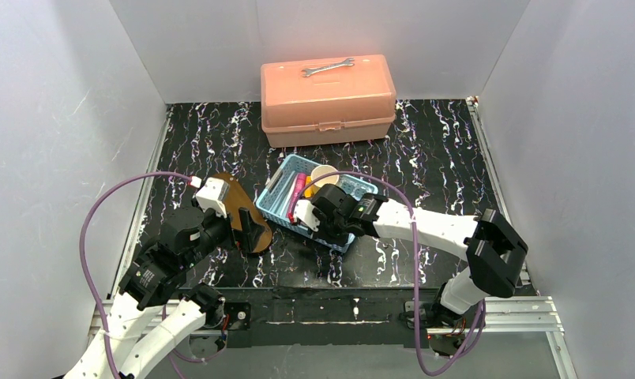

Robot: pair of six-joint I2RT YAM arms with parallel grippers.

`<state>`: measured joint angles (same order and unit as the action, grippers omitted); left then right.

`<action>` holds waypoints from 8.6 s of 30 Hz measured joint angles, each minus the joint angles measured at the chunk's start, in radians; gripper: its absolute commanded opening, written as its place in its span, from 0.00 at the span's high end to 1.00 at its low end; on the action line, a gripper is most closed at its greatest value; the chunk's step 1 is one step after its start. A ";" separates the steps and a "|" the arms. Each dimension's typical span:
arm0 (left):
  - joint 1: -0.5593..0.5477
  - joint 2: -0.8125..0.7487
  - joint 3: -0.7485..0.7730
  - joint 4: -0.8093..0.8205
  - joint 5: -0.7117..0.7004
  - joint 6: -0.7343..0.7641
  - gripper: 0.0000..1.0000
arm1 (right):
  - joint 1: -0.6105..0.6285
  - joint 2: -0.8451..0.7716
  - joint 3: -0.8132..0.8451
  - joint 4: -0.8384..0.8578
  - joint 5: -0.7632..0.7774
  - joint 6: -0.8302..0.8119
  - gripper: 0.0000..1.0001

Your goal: Prepare toiletry sets of a toothbrush and toothpaste on the tray

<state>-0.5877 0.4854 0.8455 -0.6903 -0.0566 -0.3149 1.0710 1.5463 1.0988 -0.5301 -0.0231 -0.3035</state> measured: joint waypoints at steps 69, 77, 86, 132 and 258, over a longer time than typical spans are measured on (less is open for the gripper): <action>0.000 -0.004 0.000 0.000 0.000 -0.004 0.01 | -0.461 0.203 0.264 -0.050 -0.081 -0.370 0.46; 0.000 -0.004 0.000 0.000 -0.034 -0.018 0.01 | -0.462 0.048 0.246 0.014 -0.122 -0.287 0.41; 0.000 0.006 -0.002 0.000 -0.062 -0.028 0.01 | -0.444 -0.082 0.174 0.103 -0.279 -0.053 0.50; 0.000 -0.114 -0.002 -0.045 -0.248 -0.063 0.01 | 0.232 0.373 0.273 0.371 0.468 0.852 0.51; 0.000 -0.135 -0.002 -0.052 -0.292 -0.068 0.01 | -0.175 -0.284 -0.376 0.195 0.352 0.803 0.64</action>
<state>-0.5877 0.3508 0.8440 -0.7422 -0.3485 -0.3828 0.8959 1.2621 0.7231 -0.3347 0.3290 0.4999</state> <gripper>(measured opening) 0.992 0.359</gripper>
